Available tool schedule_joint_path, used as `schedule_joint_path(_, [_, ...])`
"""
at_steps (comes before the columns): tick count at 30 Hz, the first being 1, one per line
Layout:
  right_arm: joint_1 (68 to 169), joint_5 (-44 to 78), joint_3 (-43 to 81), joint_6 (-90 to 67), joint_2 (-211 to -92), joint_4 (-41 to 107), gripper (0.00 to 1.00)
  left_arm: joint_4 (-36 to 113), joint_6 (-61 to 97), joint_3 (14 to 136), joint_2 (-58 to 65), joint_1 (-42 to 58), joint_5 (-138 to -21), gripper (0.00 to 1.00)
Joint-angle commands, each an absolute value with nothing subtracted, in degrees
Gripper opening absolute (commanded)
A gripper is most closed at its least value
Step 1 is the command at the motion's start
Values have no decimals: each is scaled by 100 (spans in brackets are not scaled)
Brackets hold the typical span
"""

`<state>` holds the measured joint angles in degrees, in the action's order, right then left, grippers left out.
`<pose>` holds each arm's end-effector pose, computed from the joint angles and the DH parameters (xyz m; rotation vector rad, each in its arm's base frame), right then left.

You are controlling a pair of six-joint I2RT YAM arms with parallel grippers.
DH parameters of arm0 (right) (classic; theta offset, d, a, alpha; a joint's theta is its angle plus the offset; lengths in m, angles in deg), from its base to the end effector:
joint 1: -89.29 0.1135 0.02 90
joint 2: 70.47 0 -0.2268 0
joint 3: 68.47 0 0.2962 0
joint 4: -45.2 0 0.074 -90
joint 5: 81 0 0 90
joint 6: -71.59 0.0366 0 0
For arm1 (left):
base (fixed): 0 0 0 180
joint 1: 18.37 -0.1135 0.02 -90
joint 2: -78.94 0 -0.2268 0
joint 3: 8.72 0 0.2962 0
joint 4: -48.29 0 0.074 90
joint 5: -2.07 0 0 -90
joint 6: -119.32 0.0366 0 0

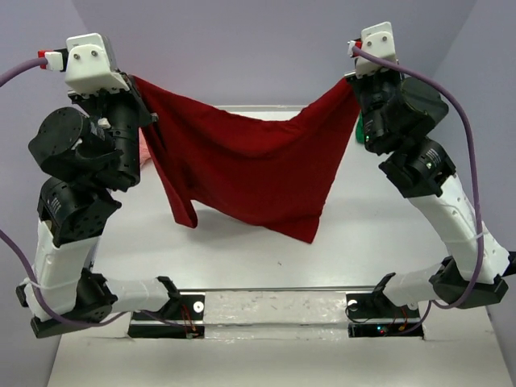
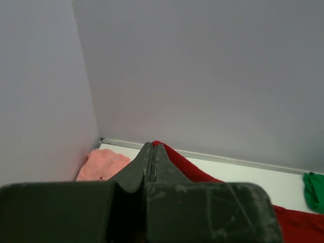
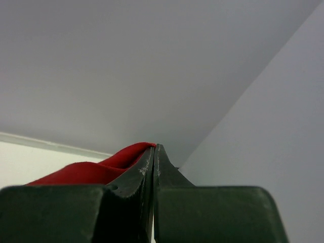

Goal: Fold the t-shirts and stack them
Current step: Flatten out the tshirt

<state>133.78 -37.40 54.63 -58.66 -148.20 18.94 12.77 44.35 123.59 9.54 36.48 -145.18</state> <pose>0.2138 0.1729 0.5784 -0.2662 1.3299 -0.4373 0.1163 -0.1118 0.6327 -0.1601 1.3097 -0.0460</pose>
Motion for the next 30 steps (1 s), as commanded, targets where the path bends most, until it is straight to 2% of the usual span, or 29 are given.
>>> schedule_joint_path(1, [13201,-3521,5422,-5471,-14702,1866,0,742,3399,11751,1012,2194,-12646,0])
schedule_joint_path(5, [13033,-3346,5316,-5261,-14658,1716,0,892,3012,11310,1004,1380,-11695,0])
schedule_joint_path(9, [12919,-3337,5561,-5164,-14562,1506,0,558,2766,11959,503,1002,-11334,0])
schedule_joint_path(12, [13041,-3371,6369,-5240,-14596,1241,0,234,2695,12977,231,1010,-11192,0])
schedule_joint_path(15, [13568,-3924,6407,-6022,-14605,2030,0,268,2800,13436,247,1028,-11262,0])
schedule_joint_path(19, [14306,-4434,6406,-7027,-14632,2918,0,303,3107,13428,414,1405,-11832,0])
schedule_joint_path(22, [14869,-4830,6467,-7964,-14544,3613,0,216,3336,13480,555,2334,-12647,0])
schedule_joint_path(24, [15045,-5120,6407,-8186,-14448,3868,0,66,3381,13674,643,2600,-12870,0])
schedule_joint_path(30, [15388,-5446,5967,-9107,-14359,4684,0,-135,3232,13446,1047,2830,-13257,0])
